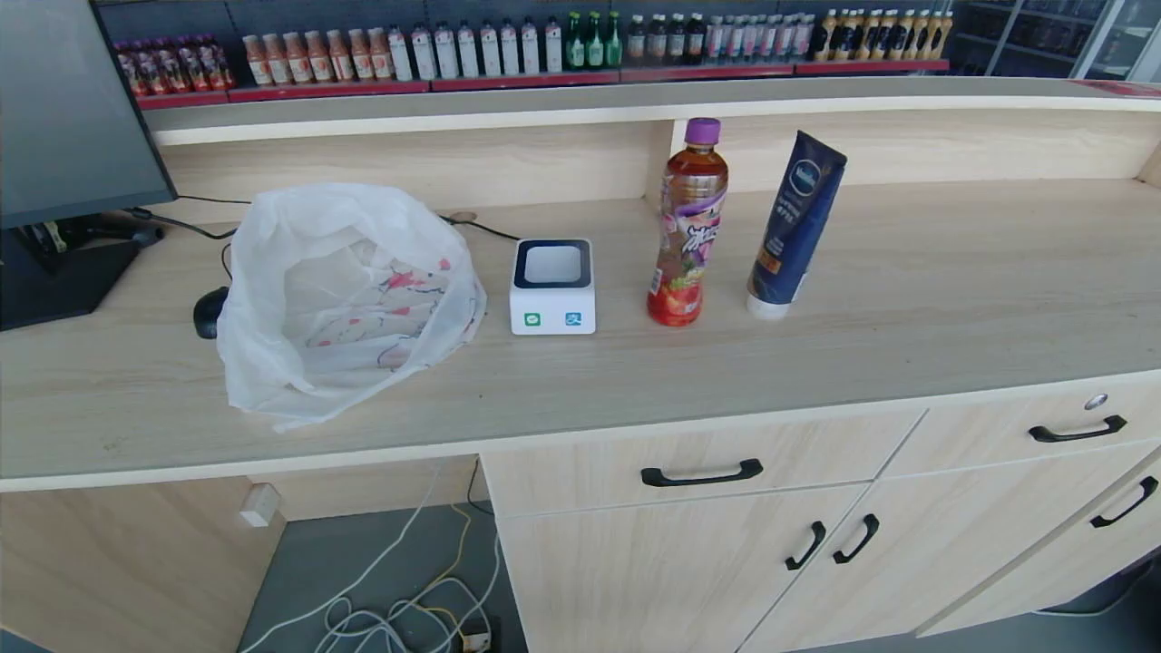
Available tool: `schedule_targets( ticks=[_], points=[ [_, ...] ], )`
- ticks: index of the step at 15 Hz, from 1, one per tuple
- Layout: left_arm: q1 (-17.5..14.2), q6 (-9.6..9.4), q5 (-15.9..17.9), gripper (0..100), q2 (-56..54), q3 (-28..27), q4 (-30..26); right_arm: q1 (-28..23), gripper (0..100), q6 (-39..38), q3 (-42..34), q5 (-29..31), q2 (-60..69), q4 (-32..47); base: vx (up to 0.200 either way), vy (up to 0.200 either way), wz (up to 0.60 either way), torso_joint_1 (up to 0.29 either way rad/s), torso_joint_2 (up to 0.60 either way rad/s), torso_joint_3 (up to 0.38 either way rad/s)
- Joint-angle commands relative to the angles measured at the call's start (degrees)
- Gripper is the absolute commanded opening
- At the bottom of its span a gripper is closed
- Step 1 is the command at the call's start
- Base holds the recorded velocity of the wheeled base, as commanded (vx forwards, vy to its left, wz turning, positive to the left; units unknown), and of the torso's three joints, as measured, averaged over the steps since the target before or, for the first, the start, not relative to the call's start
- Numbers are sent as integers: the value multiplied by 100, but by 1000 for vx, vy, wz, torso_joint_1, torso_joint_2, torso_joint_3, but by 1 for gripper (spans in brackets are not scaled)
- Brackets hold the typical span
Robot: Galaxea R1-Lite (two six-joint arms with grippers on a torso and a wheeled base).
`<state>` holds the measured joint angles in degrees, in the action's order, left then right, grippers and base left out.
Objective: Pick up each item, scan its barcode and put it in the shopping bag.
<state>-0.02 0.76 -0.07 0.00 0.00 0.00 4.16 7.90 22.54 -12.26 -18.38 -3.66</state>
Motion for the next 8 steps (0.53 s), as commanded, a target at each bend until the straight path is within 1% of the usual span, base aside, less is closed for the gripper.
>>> schedule_targets(
  ticks=[1, 4, 5, 8],
  points=[
    [2, 4, -1, 100, 0, 0, 0, 323, 100, 1, 330, -4, -1036, -12, 0, 0, 0, 0, 0, 0],
    [2, 4, -1, 100, 0, 0, 0, 490, 100, -8, 462, -4, -1625, -12, 0, 0, 0, 0, 0, 0],
    [2, 4, -1, 100, 0, 0, 0, 736, 100, 10, 638, -4, -1959, -12, 0, 0, 0, 0, 0, 0],
    [2, 4, -1, 100, 0, 0, 0, 955, 100, -17, 778, -4, -2609, -39, 0, 0, 0, 0, 0, 0]
  ],
)
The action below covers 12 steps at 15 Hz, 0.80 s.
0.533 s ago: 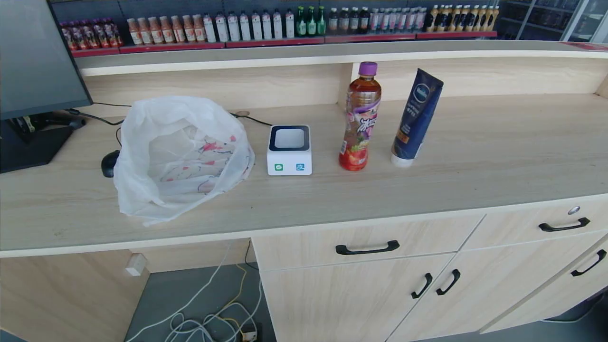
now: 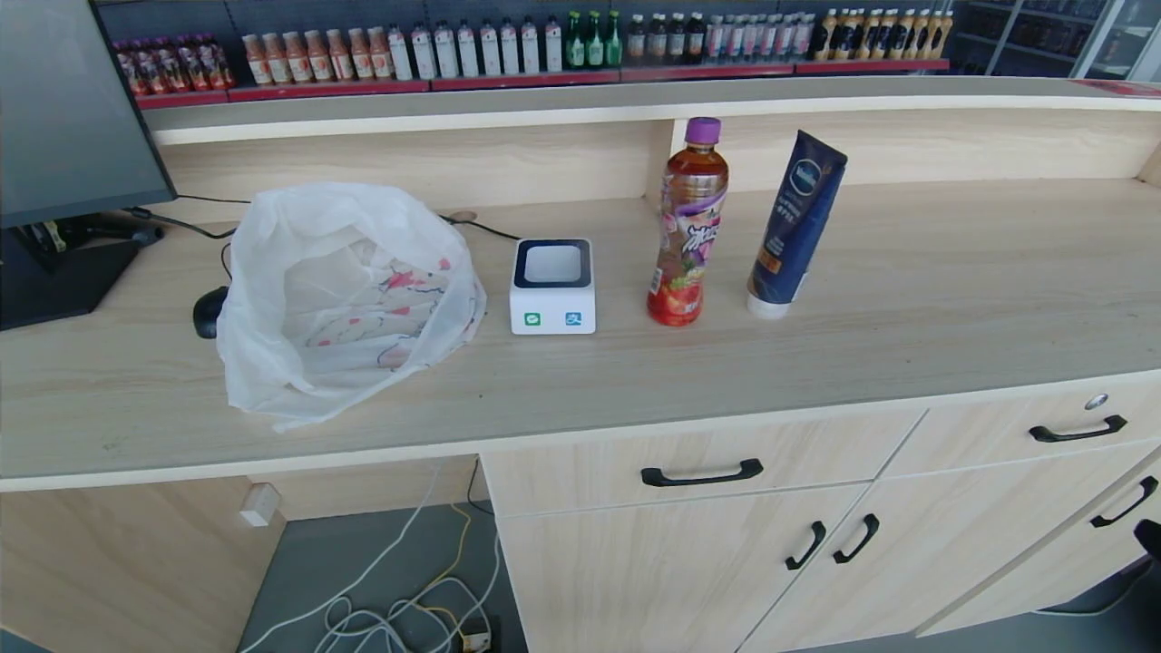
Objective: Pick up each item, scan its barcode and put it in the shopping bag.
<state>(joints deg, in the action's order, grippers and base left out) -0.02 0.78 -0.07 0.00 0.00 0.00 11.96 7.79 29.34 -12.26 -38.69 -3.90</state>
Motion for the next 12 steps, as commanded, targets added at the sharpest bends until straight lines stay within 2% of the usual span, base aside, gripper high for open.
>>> schedule_targets(
  ticks=[1, 4, 8, 12],
  points=[
    [-6, 1, -1, 100, 0, 0, 0, 246, 100, -6, 274, -4, -789, -111, 0, 0, 0, 0, 0, 0],
    [-6, 1, -1, 100, 0, 0, 0, 465, 100, -23, 1575, -4, -1685, -278, 0, 0, 0, 0, 0, 0],
    [2, 1, -1, 100, 0, 0, 0, 949, 100, -32, 2146, -13, -2687, -1016, 0, 0, 0, 0, 0, 0],
    [2, 1, -1, 100, 0, 0, 0, 1379, 100, -23, 3209, -13, -3531, -1025, 0, 0, 0, 0, 0, 0]
  ],
)
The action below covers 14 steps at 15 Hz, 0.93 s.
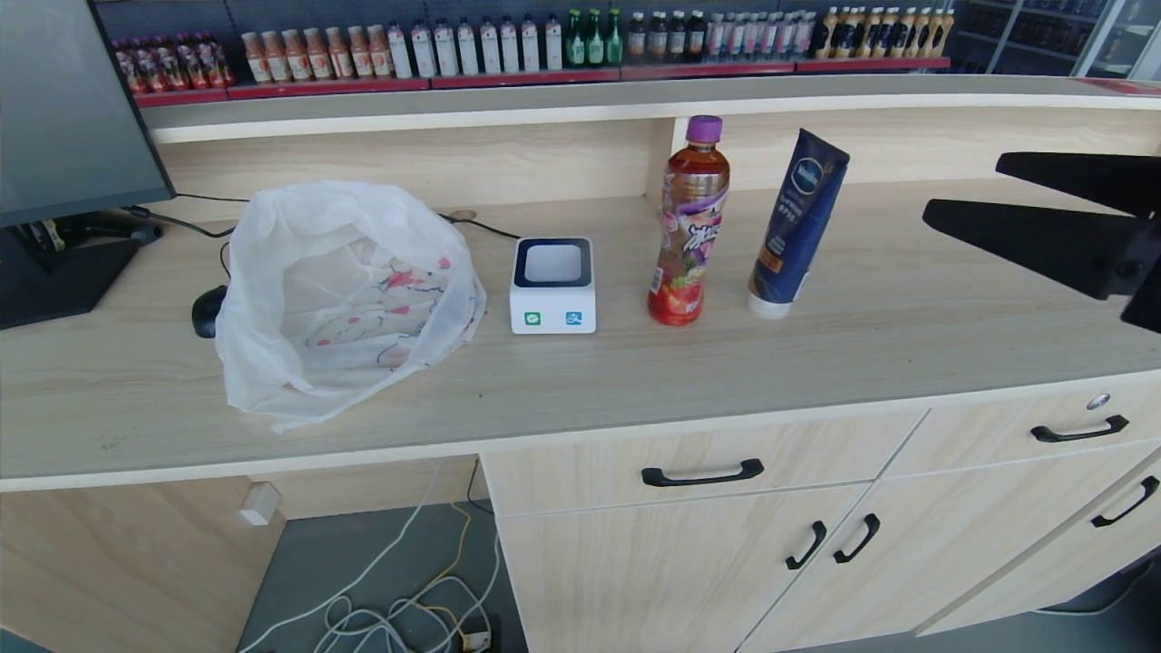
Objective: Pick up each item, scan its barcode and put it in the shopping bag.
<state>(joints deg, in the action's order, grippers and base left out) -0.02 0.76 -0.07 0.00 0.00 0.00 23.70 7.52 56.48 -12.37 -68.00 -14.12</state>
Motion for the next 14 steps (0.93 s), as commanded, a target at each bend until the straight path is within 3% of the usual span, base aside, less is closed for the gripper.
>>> schedule_targets(
  ticks=[1, 3, 5, 6, 8, 10, 14],
  points=[
    [-6, 4, -1, 100, 0, 0, 0, 320, 100, 4, 803, 7, -803, 41, 0, 0, 0, 0, 0, 0],
    [2, 4, -1, 100, 0, 0, 9, 469, 100, -67, 1199, 24, -1189, -109, 0, 0, 0, 0, 0, 0],
    [-6, 4, -1, 100, 0, 0, 0, 478, 100, -497, 1287, 51, -1734, -1541, 0, 0, 0, 0, 0, 0],
    [2, 4, -1, 100, 0, 0, 0, 487, 100, -524, 1164, 464, -2103, -2376, 0, 0, 0, 0, 0, 0],
    [2, 4, -1, 100, 0, 0, 0, 847, 100, -541, 1023, 1053, -2473, -2956, 0, 0, 0, 0, 0, 0],
    [2, 4, -1, 100, 0, 0, 0, 1216, 100, -550, 1085, 1273, -2701, -2983, 0, 0, 0, 0, 0, 0],
    [2, 4, -1, 100, 0, 0, 0, 1278, 100, -497, 619, 1325, -2745, -3000, 0, 0, 0, 0, 0, 0]
  ],
)
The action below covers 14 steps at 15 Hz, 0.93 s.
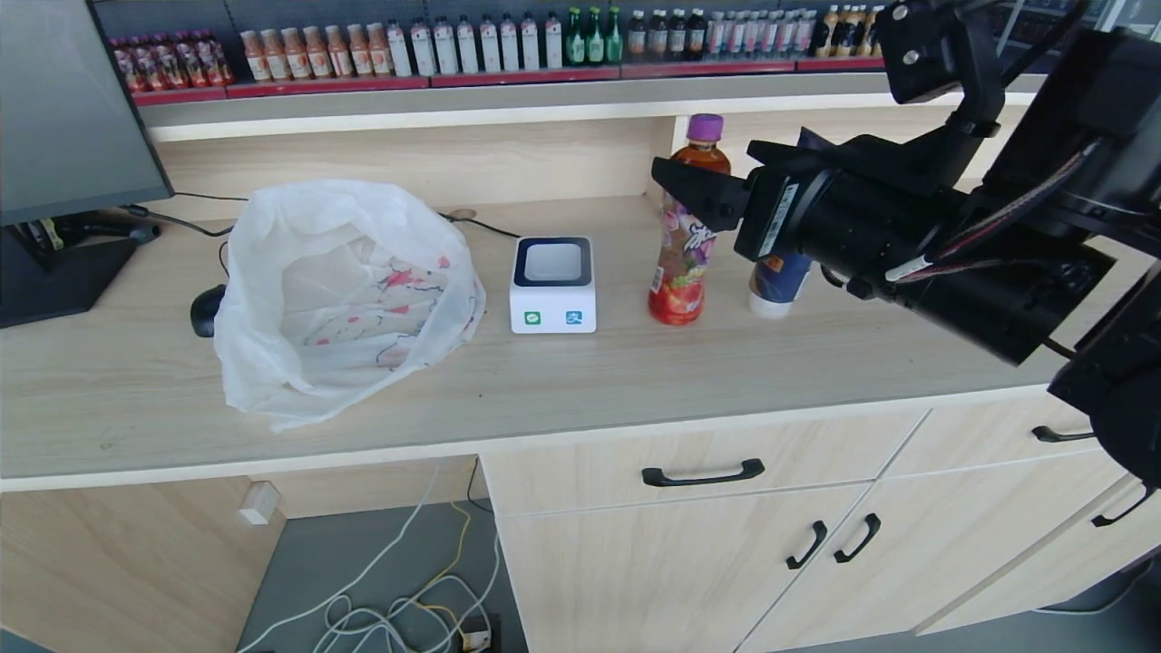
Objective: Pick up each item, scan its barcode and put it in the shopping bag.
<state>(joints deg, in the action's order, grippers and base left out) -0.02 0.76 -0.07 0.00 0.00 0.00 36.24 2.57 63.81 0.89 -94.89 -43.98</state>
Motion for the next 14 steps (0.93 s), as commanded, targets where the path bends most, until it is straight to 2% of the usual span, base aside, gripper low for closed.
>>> schedule_targets(
  ticks=[1, 5, 7, 10, 14],
  points=[
    [-6, 4, -1, 100, 0, 0, 0, 14, 100, 94, -123, -27, -12, -58, 0, 0, 0, 0, 0, 0],
    [-6, 4, -1, 100, 0, 0, 0, -91, 100, -81, -79, -247, 76, -84, 0, 0, 0, 0, 0, 0],
    [-6, 4, -1, 100, 0, 0, 0, -117, 100, -81, -167, -247, -179, -655, 0, 0, 0, 0, 0, 0],
    [2, 4, -1, 100, 0, 0, 0, -214, 100, -64, -184, -247, -363, -849, 0, 0, 0, 0, 0, 0],
    [-6, 4, -1, 100, 0, 0, 0, -443, 100, -55, -105, -19, -434, -752, 0, 0, 0, 0, 0, 0]
  ],
)
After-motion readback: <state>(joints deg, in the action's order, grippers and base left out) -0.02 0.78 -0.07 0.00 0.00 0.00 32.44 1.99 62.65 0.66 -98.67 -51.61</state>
